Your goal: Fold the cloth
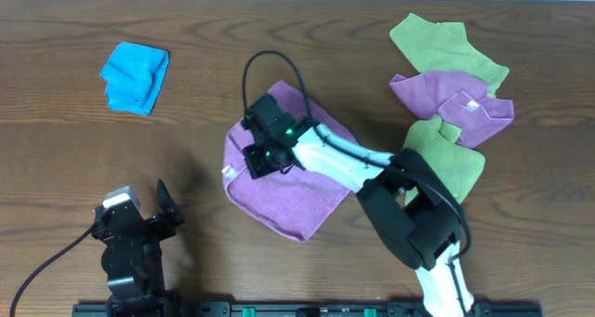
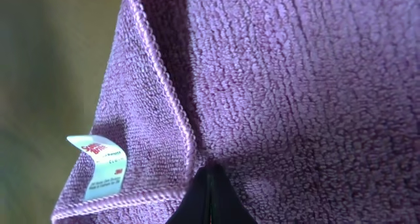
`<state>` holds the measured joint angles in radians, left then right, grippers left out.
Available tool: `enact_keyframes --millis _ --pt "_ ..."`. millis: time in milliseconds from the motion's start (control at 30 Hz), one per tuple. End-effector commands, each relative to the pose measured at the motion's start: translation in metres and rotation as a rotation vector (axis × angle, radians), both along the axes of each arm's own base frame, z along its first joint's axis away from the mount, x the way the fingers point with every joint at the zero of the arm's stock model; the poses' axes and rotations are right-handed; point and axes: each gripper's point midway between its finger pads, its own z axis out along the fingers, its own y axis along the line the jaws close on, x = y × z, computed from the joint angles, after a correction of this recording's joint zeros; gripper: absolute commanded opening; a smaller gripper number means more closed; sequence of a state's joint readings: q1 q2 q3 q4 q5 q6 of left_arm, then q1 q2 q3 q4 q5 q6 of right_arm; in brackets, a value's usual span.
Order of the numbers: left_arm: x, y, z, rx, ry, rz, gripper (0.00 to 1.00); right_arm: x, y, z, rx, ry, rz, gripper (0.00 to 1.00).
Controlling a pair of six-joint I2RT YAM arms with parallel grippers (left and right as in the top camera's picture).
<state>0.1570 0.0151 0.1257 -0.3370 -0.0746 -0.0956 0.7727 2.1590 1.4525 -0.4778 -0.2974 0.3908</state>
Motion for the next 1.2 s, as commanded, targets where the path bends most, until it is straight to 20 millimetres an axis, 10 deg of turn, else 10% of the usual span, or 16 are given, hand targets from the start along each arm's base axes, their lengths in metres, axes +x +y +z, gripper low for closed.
enact_keyframes --millis 0,267,633,900,1167 --pt "-0.001 0.001 -0.012 0.011 0.033 -0.001 0.96 -0.016 -0.009 -0.028 -0.062 0.059 0.036 0.01" --pt "-0.001 0.001 -0.012 0.011 0.033 -0.001 0.95 -0.017 -0.02 0.004 -0.108 0.084 0.182 0.02" --pt "-0.001 0.001 -0.012 0.011 0.033 -0.001 0.95 0.009 -0.034 0.122 -0.057 -0.122 0.137 0.01" --pt "-0.001 0.001 -0.012 0.011 0.033 -0.001 0.95 0.01 -0.122 0.181 -0.196 -0.17 -0.033 0.01" --pt "-0.001 0.001 -0.012 0.011 0.033 -0.001 0.95 -0.012 -0.184 0.188 -0.201 -0.126 -0.164 0.01"
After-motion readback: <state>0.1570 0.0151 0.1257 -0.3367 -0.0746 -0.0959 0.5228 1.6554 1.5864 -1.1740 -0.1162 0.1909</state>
